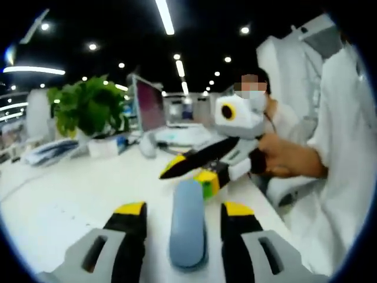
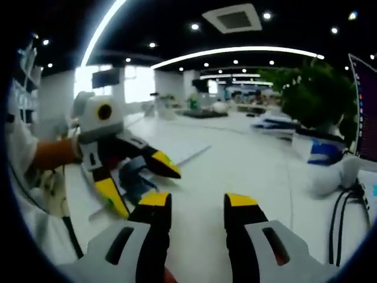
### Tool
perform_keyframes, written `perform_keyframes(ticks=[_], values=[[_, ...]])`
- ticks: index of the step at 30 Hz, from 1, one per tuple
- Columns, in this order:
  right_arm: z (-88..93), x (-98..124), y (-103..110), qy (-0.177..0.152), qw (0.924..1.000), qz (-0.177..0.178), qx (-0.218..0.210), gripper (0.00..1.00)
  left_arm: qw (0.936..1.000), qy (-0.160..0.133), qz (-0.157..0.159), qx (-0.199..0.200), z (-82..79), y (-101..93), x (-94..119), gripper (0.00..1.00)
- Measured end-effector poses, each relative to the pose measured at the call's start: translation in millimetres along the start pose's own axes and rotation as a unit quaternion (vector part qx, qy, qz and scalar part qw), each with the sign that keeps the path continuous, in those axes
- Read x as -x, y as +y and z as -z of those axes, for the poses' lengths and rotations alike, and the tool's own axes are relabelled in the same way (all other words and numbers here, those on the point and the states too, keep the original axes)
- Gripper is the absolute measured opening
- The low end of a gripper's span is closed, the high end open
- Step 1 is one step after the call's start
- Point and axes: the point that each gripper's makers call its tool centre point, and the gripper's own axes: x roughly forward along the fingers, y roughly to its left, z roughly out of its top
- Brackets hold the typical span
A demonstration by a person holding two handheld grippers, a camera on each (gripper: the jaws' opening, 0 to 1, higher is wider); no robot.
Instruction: Pick up the paper insert the paper into the punch align the paper edges press the punch to punch holes
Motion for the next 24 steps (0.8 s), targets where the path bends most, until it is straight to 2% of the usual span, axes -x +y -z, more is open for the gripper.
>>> perform_keyframes(ticks=[4, 10, 14, 17, 20, 24], values=[[0.5, -3.8, 7.1, 0.006, 0.9999, -0.007, 0.006, 0.36, 1.0000, 0.006, -0.003, -0.004, 2.3, 0.1, -1.5, 0.50], [-0.3, -4.2, 3.9, 0.013, 0.9997, 0.000, 0.020, 0.37, 0.9999, 0.009, -0.005, -0.006, 4.5, 0.2, -2.9, 0.47], [-0.3, -3.3, 2.4, 0.013, 0.9998, 0.000, 0.016, 0.38, 1.0000, 0.008, -0.003, -0.003, 4.4, -1.9, -3.8, 0.38], [0.7, -3.8, 1.7, 0.013, 0.9998, 0.000, 0.014, 0.38, 1.0000, 0.007, -0.001, 0.000, 4.3, -1.5, -3.6, 0.37], [-2.0, -1.1, -1.9, 0.005, 1.0000, 0.000, 0.002, 0.36, 1.0000, 0.007, -0.003, 0.006, 4.3, 0.8, -2.4, 0.31], [-13.2, 6.9, -6.3, -0.012, 0.9999, 0.001, -0.009, 0.30, 1.0000, 0.006, -0.001, 0.003, 4.1, -1.6, -2.7, 0.28]])
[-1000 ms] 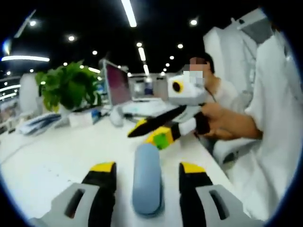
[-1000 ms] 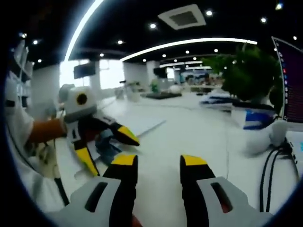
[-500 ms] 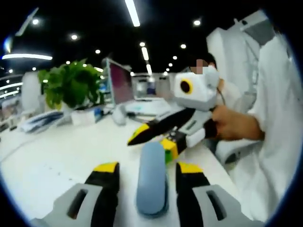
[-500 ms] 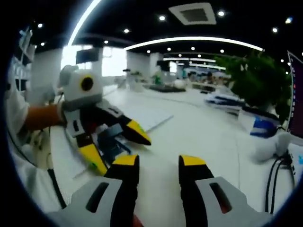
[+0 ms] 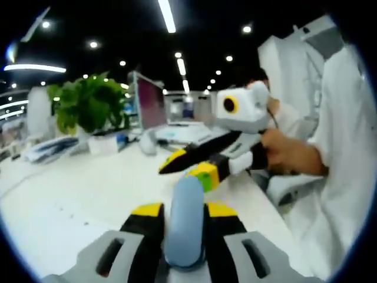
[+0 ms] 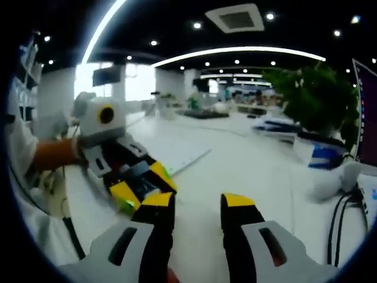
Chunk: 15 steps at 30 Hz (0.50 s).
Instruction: Pick up the paper insert the paper into the punch align the paper edges press the punch to punch holes
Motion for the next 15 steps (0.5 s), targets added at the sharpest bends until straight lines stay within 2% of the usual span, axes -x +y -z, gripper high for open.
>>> perform_keyframes(ticks=[2, 4, 5, 7, 9, 15], values=[[-7.4, 3.2, 0.8, -0.010, 0.9999, -0.004, -0.004, 0.25, 1.0000, 0.000, 0.000, -0.001, 0.0, 0.6, 0.1, 0.27], [-15.1, 4.8, 5.5, -0.022, 0.9996, -0.015, -0.010, 0.16, 1.0000, 0.000, 0.000, 0.000, 0.2, 0.8, 0.3, 0.27], [-21.0, 5.2, 11.0, -0.029, 0.9990, -0.029, -0.018, 0.12, 1.0000, 0.000, 0.001, 0.000, 0.3, 0.2, 0.2, 0.27], [-30.5, 5.1, 17.3, -0.040, 0.9982, -0.039, -0.022, 0.11, 1.0000, 0.000, 0.001, 0.000, 0.4, -0.1, 0.3, 0.27], [-37.3, 3.9, 23.5, -0.045, 0.9977, -0.047, -0.017, 0.05, 1.0000, 0.001, 0.001, 0.000, 0.5, 0.1, 0.4, 0.27], [-54.3, -5.3, 43.6, -0.054, 0.9965, -0.064, -0.004, 0.05, 1.0000, 0.002, 0.001, -0.002, 1.1, 0.1, 0.4, 0.26]])
